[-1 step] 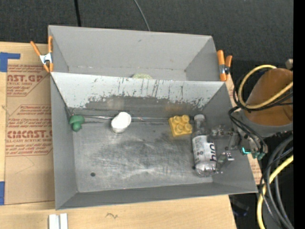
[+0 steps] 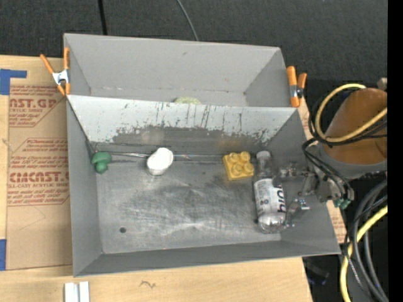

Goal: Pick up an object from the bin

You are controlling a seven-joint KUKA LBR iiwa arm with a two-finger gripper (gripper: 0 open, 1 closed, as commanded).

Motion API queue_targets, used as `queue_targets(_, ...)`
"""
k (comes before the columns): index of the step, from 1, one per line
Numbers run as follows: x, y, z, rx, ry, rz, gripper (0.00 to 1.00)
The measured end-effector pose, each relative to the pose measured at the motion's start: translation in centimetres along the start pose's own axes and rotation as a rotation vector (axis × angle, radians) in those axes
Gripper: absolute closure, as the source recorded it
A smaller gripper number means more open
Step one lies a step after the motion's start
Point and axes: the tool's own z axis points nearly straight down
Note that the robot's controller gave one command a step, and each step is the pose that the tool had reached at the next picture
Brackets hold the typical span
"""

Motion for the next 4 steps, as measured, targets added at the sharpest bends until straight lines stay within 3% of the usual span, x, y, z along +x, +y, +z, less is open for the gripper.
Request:
queue_targets(1,-1.3,0.5,3.1,0.007,-0.010,-0.320,0.00)
queue_targets(2,-1.7,0.7,3.0,0.009,-0.028,-0.432,0.00)
queue_targets(3,-2.6,0.8,3.0,0.005,-0.017,-0.521,0.00)
queue_targets(4,-3.5,1.8,4.5,0.018,-0.049,-0.900,0.00)
